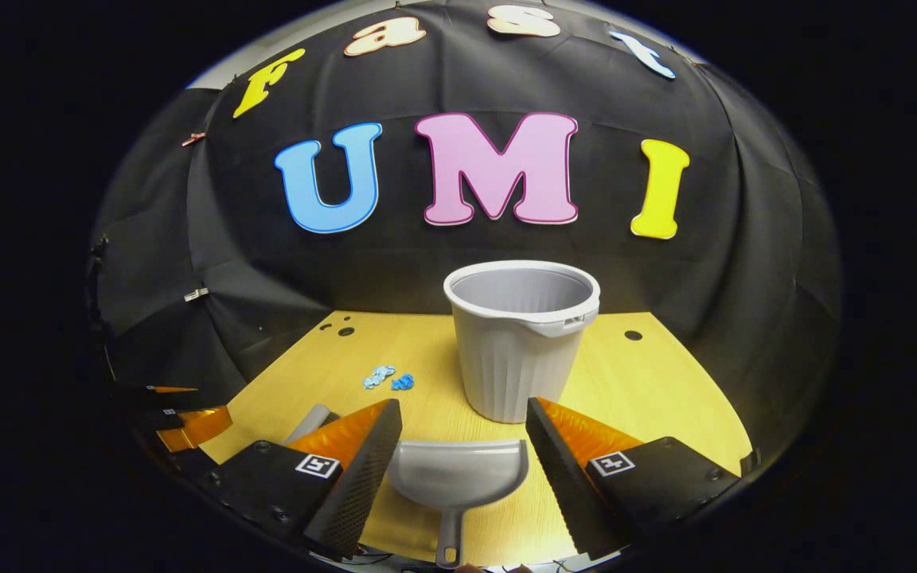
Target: Pick up the small broom and dustpan from the desktop, sweep the trash into the dustpan with the broom, and then empty the trash into the garbage bin.
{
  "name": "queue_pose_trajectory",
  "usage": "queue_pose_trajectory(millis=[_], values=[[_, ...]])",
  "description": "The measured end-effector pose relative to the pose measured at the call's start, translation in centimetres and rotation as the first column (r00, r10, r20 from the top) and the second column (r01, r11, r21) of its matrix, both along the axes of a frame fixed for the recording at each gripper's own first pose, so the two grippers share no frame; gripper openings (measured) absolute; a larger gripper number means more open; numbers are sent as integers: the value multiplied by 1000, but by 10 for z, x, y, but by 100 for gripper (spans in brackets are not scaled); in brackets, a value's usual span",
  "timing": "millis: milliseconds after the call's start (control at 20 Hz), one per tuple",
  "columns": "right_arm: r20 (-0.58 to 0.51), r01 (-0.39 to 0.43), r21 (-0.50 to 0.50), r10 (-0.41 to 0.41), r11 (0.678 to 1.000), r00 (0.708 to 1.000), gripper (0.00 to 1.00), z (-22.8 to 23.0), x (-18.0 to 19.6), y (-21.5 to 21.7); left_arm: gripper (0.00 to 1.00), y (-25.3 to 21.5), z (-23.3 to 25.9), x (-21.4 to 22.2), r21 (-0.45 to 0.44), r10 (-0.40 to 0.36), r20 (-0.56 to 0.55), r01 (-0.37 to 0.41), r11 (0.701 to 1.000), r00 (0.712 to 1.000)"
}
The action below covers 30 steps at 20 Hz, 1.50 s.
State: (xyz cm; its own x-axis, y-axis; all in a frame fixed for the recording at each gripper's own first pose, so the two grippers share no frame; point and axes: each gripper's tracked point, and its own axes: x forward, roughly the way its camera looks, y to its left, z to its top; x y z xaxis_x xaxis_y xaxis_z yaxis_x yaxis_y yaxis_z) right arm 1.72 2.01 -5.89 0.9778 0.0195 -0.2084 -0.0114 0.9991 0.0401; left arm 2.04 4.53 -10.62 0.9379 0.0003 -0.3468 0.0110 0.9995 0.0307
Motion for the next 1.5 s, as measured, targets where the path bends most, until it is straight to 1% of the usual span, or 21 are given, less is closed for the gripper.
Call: queue_pose_trajectory(millis=[100, 250, 350, 500, 600, 800, 950, 1050, 1150, 1200, 1250, 1300, 1350, 1400, 1500], values=[[-26, -6, 5, 7, 1000, 1000, 98, -7, 1, 0, 96, 3, -24, 6, -22, -7, -105, 4, 1000, 994], [-70, -24, -16, 23, 1000, 997, 98, -21, 4, -1, 96, 7, -62, 16, -54, -16, -255, 2, 999, 967], [-100, -45, 0, 45, 999, 994, 98, -28, 7, 1, 96, 12, -87, 23, -44, -10, -340, -6, 999, 941], [-120, -56, 14, 57, 998, 991, 98, -32, 15, -1, 96, 18, -113, 37, 1, 3, -435, -2, 1000, 900], [-151, -67, 26, 70, 997, 986, 98, -43, 24, -4, 96, 20, -130, 45, 20, 6, -498, 5, 1000, 867], [-223, -93, 52, 102, 994, 969, 98, -65, 35, -10, 96, 21, -158, 57, 56, 32, -594, 2, 998, 804], [-297, -127, 128, 160, 984, 942, 99, -87, 35, -3, 93, 20, -177, 62, 50, 50, -648, -22, 998, 760], [-333, -134, 156, 180, 979, 926, 99, -99, 34, 1, 89, 20, -184, 66, 55, 63, -665, -35, 998, 744], [-367, -138, 154, 186, 978, 911, 99, -111, 28, 1, 87, 20, -188, 69, 71, 69, -675, -28, 997, 734], [-383, -134, 155, 185, 979, 905, 99, -115, 25, 1, 82, 18, -190, 71, 66, 64, -685, -26, 997, 725], [-396, -132, 158, 185, 979, 900, 99, -118, 23, 2, 76, 16, -189, 74, 63, 63, -680, -27, 998, 731], [-413, -136, 161, 192, 978, 890, 99, -123, 19, 4, 73, 13, -190, 75, 64, 55, -682, -16, 998, 730], [-430, -150, 165, 208, 975, 878, 99, -126, 13, 10, 64, 11, -189, 75, 66, 46, -684, -1, 998, 728], [-450, -163, 169, 224, 972, 865, 98, -131, 9, 15, 60, 11, -190, 76, 75, 41, -685, 15, 997, 727], [-489, -160, 182, 231, 970, 841, 99, -138, 1, 20, 34, 10, -189, 75, 72, 39, -682, 14, 997, 730]])
